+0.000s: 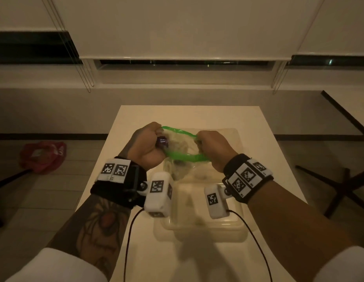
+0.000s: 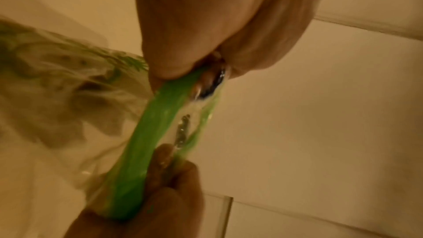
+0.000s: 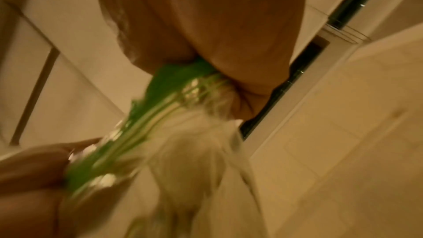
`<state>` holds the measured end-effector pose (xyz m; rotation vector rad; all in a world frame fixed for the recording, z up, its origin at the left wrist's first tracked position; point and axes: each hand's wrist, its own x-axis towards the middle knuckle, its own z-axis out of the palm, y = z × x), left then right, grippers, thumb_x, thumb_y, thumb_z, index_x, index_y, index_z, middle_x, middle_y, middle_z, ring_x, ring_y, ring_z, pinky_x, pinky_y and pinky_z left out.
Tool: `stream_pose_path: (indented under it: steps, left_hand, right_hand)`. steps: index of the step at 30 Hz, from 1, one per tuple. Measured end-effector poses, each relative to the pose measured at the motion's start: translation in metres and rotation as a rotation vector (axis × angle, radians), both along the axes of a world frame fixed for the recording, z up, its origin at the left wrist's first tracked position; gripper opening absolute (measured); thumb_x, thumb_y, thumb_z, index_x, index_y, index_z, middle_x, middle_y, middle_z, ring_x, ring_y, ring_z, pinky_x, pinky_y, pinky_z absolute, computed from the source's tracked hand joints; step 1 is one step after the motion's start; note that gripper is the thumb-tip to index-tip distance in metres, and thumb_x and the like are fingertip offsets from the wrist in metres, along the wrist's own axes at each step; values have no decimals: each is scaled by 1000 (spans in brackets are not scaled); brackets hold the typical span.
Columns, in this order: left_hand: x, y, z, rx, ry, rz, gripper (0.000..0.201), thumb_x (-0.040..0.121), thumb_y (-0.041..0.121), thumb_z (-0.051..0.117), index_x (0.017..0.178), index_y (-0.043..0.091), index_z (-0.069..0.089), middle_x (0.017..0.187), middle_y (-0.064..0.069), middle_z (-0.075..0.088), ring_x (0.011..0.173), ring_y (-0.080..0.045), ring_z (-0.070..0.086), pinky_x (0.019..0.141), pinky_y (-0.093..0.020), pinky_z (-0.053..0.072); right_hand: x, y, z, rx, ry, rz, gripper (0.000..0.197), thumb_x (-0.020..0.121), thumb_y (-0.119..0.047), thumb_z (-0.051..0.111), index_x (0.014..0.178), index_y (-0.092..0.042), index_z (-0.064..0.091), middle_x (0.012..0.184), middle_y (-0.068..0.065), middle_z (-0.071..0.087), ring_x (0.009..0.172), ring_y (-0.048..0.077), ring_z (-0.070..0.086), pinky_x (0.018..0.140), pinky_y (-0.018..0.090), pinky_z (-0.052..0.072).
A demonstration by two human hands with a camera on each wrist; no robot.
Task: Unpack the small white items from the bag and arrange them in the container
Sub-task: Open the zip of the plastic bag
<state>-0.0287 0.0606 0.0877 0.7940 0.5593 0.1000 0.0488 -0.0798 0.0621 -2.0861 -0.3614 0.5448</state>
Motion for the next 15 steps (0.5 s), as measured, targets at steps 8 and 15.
stream_pose_path:
  steps: [8, 15]
  left_hand:
    - [-12, 10, -27, 954, 84, -184, 39, 80, 21, 72, 107, 17, 44, 83, -5, 51, 64, -17, 51, 53, -29, 45]
    - [-10, 4, -33, 1170, 70, -164, 33, 101, 25, 45, 74, 12, 57, 71, -5, 58, 71, -24, 57, 65, -37, 49]
  right_hand:
    - [-1, -7, 3, 414, 321, 128, 18, 91, -17, 63, 99, 0, 62, 60, -3, 56, 54, 10, 54, 53, 23, 46]
    - [1, 2, -15, -15, -279, 155, 33, 100, -40, 43, 80, -14, 47, 70, -1, 50, 61, 13, 45, 57, 28, 33]
